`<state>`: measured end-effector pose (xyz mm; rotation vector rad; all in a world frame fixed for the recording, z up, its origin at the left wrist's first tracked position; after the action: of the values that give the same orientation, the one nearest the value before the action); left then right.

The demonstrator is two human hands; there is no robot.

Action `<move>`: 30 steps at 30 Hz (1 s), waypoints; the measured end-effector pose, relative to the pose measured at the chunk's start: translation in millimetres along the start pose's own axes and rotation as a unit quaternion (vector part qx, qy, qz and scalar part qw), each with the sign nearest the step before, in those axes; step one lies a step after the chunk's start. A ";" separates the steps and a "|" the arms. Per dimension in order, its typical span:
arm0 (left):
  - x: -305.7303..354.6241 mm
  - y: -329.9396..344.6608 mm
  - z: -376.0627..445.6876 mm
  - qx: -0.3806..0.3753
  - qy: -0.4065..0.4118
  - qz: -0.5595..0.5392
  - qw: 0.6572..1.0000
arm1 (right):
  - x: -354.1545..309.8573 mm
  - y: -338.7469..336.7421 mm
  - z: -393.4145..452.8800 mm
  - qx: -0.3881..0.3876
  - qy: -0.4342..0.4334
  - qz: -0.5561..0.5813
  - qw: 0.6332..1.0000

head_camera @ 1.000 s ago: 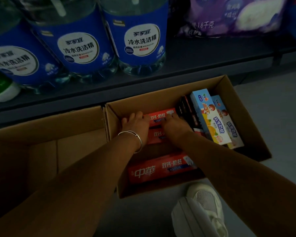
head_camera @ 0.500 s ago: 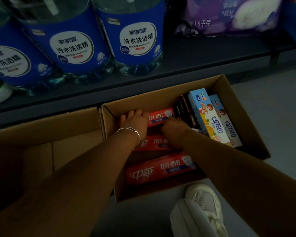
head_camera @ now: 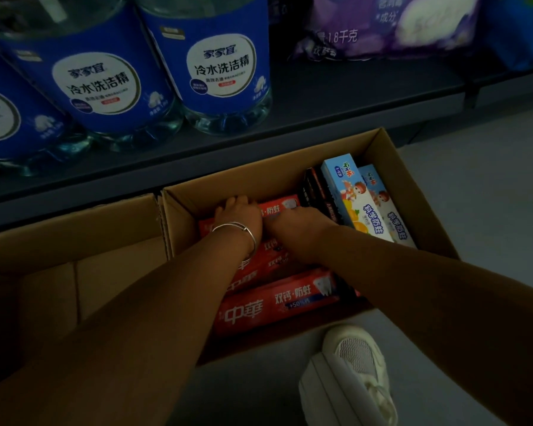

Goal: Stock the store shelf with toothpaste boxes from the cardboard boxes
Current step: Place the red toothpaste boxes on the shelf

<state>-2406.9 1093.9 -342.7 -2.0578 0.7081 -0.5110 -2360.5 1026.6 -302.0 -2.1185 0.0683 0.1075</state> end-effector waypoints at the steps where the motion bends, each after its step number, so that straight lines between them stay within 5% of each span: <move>1: 1.1 1.4 -0.2 -0.005 0.001 0.001 1.000 | -0.3 -1.7 -1.8 0.007 -0.003 0.002 1.000; 30: 5.3 11.3 10.0 -0.155 0.069 -0.016 0.985 | 2.1 -16.2 -11.0 0.019 -0.028 -0.045 0.998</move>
<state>-2400.4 1091.3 -357.1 -2.3419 0.8832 -0.5958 -2356.3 1025.7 -282.8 -2.0765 -0.0576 0.1117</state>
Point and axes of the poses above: each hand's wrist, its own z-axis towards the middle knuckle, its own y-axis out of the palm, x = y × z, the point moved 6 cm from there along z, towards the middle knuckle, and after that the axes turned 6 degrees about -z, right-handed, at the moved point
